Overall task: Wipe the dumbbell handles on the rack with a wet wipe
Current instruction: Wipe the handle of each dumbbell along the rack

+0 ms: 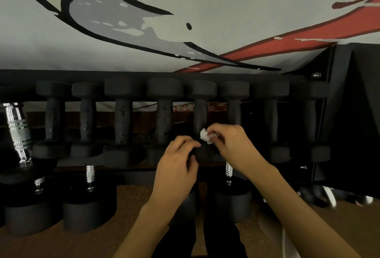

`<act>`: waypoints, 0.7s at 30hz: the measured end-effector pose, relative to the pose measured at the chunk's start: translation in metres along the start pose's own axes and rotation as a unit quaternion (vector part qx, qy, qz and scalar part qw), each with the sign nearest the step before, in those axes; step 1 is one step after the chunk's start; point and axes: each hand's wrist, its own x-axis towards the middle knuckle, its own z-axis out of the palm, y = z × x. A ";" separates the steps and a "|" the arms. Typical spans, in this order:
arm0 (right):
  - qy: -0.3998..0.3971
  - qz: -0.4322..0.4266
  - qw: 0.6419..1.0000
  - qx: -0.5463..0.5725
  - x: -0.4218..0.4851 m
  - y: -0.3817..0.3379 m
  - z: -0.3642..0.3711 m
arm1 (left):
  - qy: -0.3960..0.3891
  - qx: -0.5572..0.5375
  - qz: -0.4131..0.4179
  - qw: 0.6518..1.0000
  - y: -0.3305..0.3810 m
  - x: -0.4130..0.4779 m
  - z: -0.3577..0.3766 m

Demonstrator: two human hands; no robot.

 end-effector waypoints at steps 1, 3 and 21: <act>-0.007 -0.003 1.000 0.006 -0.002 0.001 -0.002 | -0.001 0.001 0.000 1.000 0.000 0.000 0.000; 0.015 0.001 1.000 0.024 0.004 0.000 -0.009 | -0.004 0.002 0.001 1.000 0.000 0.000 -0.001; 0.086 -0.015 0.991 0.106 -0.013 -0.004 0.005 | 0.017 -0.042 -0.019 0.999 0.008 0.012 -0.002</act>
